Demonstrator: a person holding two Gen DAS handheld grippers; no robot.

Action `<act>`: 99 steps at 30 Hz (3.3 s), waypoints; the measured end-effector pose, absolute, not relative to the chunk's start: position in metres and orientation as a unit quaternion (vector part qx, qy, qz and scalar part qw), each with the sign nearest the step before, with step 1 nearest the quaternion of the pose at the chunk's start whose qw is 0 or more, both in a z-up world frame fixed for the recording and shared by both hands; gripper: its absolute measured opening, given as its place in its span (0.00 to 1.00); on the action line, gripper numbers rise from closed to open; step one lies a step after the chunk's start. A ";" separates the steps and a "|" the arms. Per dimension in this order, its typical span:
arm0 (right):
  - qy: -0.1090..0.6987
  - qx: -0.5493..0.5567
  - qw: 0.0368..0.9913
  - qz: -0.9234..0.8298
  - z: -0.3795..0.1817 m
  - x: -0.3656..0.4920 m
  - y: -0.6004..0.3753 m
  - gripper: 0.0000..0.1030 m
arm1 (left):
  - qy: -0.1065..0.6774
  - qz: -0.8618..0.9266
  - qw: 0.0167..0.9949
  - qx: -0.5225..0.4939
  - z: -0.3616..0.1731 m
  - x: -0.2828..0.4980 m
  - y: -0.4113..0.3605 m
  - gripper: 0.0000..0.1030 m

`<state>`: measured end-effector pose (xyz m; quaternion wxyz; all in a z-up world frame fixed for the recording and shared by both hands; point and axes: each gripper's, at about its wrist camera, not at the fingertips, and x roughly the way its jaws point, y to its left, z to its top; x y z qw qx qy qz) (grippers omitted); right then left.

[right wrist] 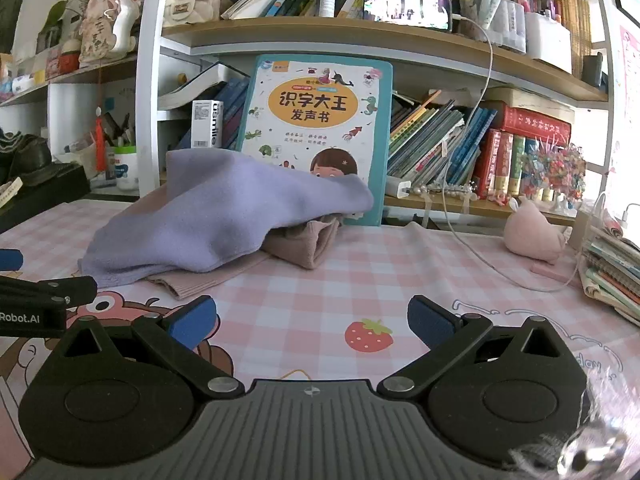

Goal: Fold clothes

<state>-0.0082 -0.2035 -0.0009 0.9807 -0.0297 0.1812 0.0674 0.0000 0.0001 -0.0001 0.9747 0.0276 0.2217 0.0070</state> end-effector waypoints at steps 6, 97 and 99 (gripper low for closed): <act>0.182 -0.027 0.981 0.067 -0.001 -0.007 -0.205 1.00 | 0.222 0.008 0.975 0.026 -0.001 0.000 0.001 1.00; 0.173 -0.020 0.983 0.062 0.000 -0.011 -0.206 1.00 | 0.235 0.020 0.970 0.056 -0.004 0.003 -0.010 1.00; 0.175 -0.020 0.982 0.063 0.000 -0.009 -0.206 1.00 | 0.230 0.017 0.971 0.059 -0.004 0.001 -0.011 1.00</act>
